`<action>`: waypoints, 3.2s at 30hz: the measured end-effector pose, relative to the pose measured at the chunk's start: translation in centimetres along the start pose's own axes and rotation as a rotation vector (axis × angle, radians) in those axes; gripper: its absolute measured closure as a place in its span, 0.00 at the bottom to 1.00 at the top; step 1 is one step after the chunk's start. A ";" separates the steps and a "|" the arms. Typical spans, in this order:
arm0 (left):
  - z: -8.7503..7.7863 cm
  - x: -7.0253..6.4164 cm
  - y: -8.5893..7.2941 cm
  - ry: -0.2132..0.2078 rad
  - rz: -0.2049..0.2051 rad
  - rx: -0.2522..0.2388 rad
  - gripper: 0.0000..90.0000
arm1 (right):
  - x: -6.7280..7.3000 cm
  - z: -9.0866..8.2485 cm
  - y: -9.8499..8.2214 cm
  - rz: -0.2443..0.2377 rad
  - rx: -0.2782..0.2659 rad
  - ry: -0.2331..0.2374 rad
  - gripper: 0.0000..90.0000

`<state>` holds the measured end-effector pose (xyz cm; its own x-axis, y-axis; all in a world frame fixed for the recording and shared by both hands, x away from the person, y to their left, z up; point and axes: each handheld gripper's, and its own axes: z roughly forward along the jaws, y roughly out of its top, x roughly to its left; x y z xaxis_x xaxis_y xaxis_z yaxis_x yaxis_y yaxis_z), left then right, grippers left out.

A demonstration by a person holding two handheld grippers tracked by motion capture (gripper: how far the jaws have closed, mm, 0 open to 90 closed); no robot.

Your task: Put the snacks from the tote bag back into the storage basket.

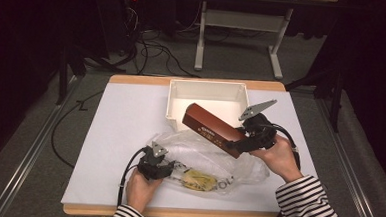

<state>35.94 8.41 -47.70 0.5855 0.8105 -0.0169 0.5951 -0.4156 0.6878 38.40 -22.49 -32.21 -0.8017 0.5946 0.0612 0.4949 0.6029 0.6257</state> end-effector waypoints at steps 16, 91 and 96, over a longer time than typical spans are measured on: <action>0.0 0.0 0.2 -0.004 0.005 0.012 0.53 | -1.0 -0.1 0.9 0.010 0.007 -0.021 0.48; 0.0 0.1 -0.1 -0.008 0.012 -0.002 0.53 | -11.0 7.9 4.5 0.127 0.175 -0.142 0.48; 0.0 0.1 0.0 -0.008 0.012 -0.001 0.53 | -11.2 8.7 4.6 0.131 0.189 -0.136 0.48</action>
<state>35.94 8.46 -47.71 0.5967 0.8024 -0.0143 0.5878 -0.4248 0.6885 52.51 -21.76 -36.76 -0.6806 0.7324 0.0191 0.6554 0.5970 0.4626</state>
